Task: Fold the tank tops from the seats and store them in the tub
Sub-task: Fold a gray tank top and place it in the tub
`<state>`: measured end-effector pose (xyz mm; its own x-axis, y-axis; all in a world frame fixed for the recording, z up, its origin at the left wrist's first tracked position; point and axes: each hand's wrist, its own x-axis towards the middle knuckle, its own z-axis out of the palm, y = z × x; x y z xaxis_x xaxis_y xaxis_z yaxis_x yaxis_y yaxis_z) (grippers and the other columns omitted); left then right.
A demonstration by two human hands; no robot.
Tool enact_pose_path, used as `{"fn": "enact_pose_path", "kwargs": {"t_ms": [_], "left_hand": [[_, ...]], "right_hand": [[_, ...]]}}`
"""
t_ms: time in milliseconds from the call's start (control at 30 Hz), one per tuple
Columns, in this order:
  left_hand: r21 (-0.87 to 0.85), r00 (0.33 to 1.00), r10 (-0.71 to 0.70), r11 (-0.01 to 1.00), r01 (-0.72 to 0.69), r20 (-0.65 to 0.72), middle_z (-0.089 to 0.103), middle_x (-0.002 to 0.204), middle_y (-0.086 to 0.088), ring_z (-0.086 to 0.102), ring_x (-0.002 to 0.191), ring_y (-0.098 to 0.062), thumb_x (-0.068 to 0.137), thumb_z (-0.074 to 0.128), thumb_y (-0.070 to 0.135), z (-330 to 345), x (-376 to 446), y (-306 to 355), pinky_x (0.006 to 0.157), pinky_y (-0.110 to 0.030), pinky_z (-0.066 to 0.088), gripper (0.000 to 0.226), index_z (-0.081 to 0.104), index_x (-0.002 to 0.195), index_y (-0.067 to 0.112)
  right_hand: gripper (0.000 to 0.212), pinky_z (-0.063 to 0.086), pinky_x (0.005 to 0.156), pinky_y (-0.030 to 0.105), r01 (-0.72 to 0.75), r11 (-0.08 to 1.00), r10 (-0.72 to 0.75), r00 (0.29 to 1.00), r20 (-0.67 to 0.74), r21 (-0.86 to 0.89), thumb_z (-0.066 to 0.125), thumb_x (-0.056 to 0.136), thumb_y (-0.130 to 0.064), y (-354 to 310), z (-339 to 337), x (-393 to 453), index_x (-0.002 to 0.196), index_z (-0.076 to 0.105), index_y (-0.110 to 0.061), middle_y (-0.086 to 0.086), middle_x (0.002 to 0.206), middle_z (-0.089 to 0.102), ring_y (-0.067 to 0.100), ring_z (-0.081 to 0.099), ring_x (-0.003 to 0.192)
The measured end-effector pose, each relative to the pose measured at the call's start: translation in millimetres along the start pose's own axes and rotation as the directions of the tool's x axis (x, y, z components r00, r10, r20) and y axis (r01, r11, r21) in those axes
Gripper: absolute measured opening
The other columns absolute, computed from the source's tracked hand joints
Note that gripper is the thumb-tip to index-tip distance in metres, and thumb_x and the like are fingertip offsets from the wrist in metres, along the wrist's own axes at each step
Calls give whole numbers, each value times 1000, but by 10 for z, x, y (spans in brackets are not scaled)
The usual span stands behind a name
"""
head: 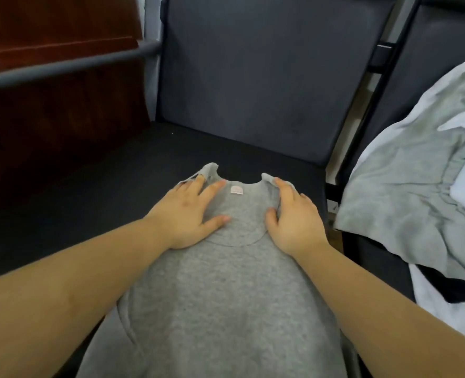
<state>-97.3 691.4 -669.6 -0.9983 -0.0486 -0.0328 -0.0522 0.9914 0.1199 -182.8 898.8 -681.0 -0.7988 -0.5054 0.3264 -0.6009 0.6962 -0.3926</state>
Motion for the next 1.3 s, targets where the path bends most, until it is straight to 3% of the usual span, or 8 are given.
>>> {"fn": "enact_pose_path", "kwargs": {"t_ms": [200,333,433,600,867,1000,1167,1300], "left_hand": [[279,951,-3,956,94,-309,48,142,-1,46,111,-22,93,18,63,40,476,-171,91,-36,30,71,18,153,23],[134,895,-163,962,237,-415,45,130,-12,48,110,-28,90,44,55,38,565,-185,91,-39,35,75,25,150,14],[43,870,-79,993,114,-486,51,112,-12,52,91,-25,90,54,48,29,512,-135,79,-37,38,57,45,130,10],[32,994,-108,994,109,-28,49,89,9,48,80,-11,98,26,57,-66,447,-38,72,-31,40,38,45,85,26],[-67,964,-214,972,226,157,52,120,-3,50,104,-20,93,32,67,-292,-350,296,88,-36,39,59,41,123,17],[155,950,-252,962,226,185,1,162,-6,-3,149,-28,98,18,61,-260,-773,486,120,-49,1,69,30,148,16],[238,931,-300,939,249,208,-19,159,-15,-17,146,-35,102,23,47,-340,-1136,771,118,-51,-6,59,22,152,15],[156,904,-403,911,381,142,-6,160,-16,4,146,-35,97,37,49,-259,-1352,758,117,-45,13,69,14,152,15]], "right_hand": [[57,44,91,37,7,997,-14,997,-77,-83,49,89,-18,194,159,444,144,36,-19,4,134,52,27,57,98],[42,40,77,39,55,961,-133,951,-278,-270,54,79,-15,228,233,587,119,57,-5,15,99,57,33,55,84],[16,32,62,32,60,942,-148,957,-249,-330,49,84,-20,174,199,574,93,53,-7,8,79,52,29,50,69],[38,30,60,33,-59,959,115,975,190,-278,34,102,-36,168,93,581,68,28,-22,-4,66,40,23,45,69],[26,40,83,35,15,955,122,893,434,-298,36,99,-30,-133,-396,-21,83,48,-14,4,99,46,26,50,97],[38,17,115,43,111,901,81,906,415,-419,32,101,-32,-240,-546,-440,121,58,-13,7,145,36,27,27,137],[39,39,82,34,89,910,111,887,447,-404,35,102,-35,-384,-737,-805,131,48,-13,9,128,44,29,51,109],[42,44,85,30,-36,974,148,848,509,-224,49,98,-36,-348,-891,-995,134,42,-17,4,124,55,20,56,103]]}}
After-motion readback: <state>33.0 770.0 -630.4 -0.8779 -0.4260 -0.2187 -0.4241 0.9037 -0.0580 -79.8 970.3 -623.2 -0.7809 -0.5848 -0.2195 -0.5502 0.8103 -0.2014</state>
